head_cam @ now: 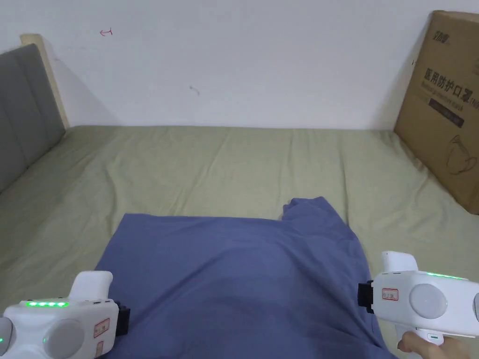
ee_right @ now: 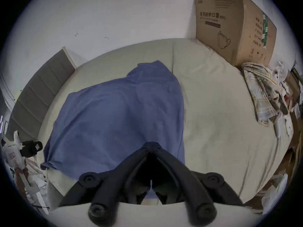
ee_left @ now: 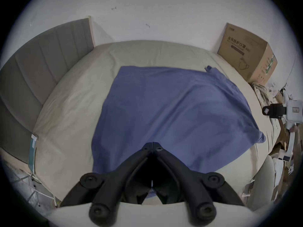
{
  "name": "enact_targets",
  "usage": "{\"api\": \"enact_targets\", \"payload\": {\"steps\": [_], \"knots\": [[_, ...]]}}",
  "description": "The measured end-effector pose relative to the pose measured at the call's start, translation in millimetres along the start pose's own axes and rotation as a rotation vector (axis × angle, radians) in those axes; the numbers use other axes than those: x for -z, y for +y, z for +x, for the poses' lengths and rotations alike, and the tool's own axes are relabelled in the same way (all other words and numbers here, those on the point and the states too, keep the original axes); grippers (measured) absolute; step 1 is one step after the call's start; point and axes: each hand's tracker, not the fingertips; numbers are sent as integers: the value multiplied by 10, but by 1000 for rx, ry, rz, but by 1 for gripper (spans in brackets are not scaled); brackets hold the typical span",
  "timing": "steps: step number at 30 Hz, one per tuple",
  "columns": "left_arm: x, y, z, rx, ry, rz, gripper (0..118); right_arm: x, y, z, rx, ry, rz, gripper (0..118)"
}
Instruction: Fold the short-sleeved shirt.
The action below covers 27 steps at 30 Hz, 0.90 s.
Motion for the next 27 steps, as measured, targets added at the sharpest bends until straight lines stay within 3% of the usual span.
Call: {"api": "enact_targets", "payload": {"steps": [4,8,11,12,13,14,15,16,22,27], "knots": [[269,102,-100,-35,1,-31,0,251,151,-34,27,18,-33,1],[536,454,-182,-56,-1,-35,0,527,381,-118,-37,-14,-38,1],[817,910,-264,-63,22,-24,0,777,601,-128,-42,6,-57,1],[907,1051,-315,-76,18,-18,8,845,667,-129,-40,10,-59,1],[1038,1234,-381,-97,3,-24,27,922,739,-141,-42,10,-61,1],[1159,1420,-402,-112,4,-46,56,982,799,-154,-46,8,-60,1],[1267,1558,-429,-114,15,-60,96,1022,842,-161,-52,9,-56,1],[1410,1713,-462,-95,19,-75,110,1067,897,-164,-54,12,-54,1],[2002,2299,-549,-74,99,-91,108,1284,1060,-73,-55,23,-48,1],[2439,2547,-694,-117,129,-114,108,1346,1096,132,27,28,-43,1]]}}
